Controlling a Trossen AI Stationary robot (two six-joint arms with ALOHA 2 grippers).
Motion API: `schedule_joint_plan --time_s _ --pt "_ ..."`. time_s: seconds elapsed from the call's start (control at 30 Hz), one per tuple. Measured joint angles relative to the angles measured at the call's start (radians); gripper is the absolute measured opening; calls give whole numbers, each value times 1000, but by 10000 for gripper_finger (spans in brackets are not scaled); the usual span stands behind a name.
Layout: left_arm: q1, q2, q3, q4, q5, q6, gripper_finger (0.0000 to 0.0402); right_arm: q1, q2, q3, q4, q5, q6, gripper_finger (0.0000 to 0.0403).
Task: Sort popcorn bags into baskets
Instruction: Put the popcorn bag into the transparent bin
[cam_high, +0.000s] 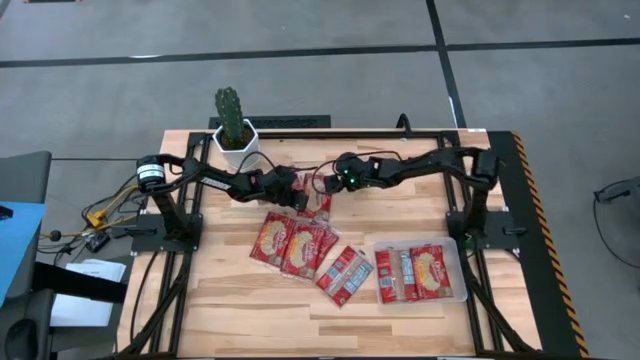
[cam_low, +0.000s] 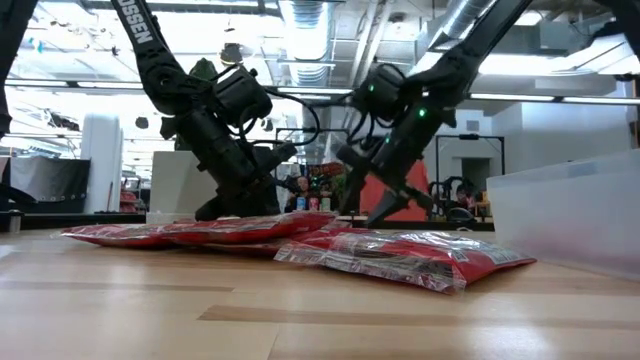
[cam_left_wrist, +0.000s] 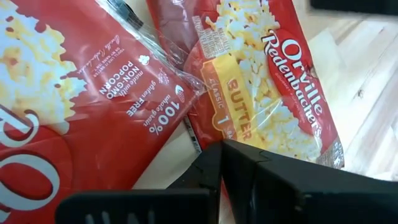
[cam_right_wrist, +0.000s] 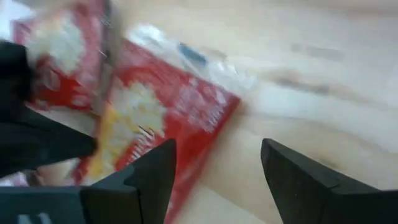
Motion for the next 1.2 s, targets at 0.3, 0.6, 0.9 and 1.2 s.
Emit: schedule_joint_plan --time_s 0.3,0.6,0.9,1.2 --pt "-2 0 -1 0 14 -2 0 -5 93 1 195 -91 21 260" --pt "-5 0 -1 6 13 -3 0 5 108 1 232 -136 -6 239" --pt "-9 0 -2 19 18 -6 0 22 141 3 266 -152 -25 88" --pt "-7 -52 -4 0 146 -4 0 -5 51 -1 201 -225 -30 22"
